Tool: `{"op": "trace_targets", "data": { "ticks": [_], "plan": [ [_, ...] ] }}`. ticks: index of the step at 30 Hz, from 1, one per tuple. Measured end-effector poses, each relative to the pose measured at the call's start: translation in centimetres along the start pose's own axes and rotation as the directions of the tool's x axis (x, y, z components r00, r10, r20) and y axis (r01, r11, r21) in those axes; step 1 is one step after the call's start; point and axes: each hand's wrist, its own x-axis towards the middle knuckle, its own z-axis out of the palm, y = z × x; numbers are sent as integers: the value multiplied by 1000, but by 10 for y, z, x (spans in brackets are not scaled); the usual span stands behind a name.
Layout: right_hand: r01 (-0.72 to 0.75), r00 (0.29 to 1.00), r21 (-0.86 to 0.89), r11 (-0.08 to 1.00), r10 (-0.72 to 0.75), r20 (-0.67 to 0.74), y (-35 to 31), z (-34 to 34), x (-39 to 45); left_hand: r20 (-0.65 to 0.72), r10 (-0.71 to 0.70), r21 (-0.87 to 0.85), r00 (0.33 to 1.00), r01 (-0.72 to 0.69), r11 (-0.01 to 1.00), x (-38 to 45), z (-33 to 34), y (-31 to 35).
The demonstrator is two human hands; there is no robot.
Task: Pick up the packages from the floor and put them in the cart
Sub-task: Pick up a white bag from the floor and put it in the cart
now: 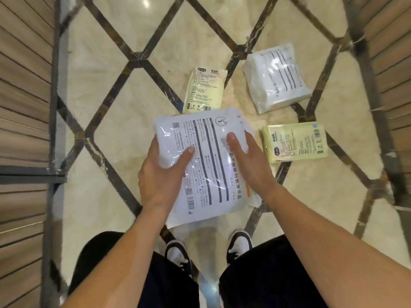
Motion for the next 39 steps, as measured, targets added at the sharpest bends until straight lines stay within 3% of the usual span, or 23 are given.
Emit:
{"op": "trace_targets", "data": {
  "ticks": [6,13,17,21,27,32,39],
  "plan": [
    [75,993,-1,997,-75,-86,-163,-116,-127,18,33,-86,999,-31,996,-106,-84,179],
    [143,948,-62,988,-155,-277,-326,-262,-242,98,253,-1,962,-254,967,-204,-152,398],
    [181,904,-62,982,-190,-383,-398,-338,-301,201,407,-22,891,-411,911,-245,-181,511],
    [262,795,-112,958,-281,-537,-470,-412,-368,237,589,-73,772,-591,804,-296,-207,618],
    [338,523,-161,927,-327,-787,-519,-471,-485,291,785,-219,546,-761,611,-380,-231,715],
    [278,311,-128,952,-216,-926,-513,-483,-592,387,876,-361,288,-827,431,-458,-235,747],
    [158,-50,-91,983,-84,-995,-471,-453,-751,496,867,-620,-56,-722,308,-583,-232,724]
  ]
}}
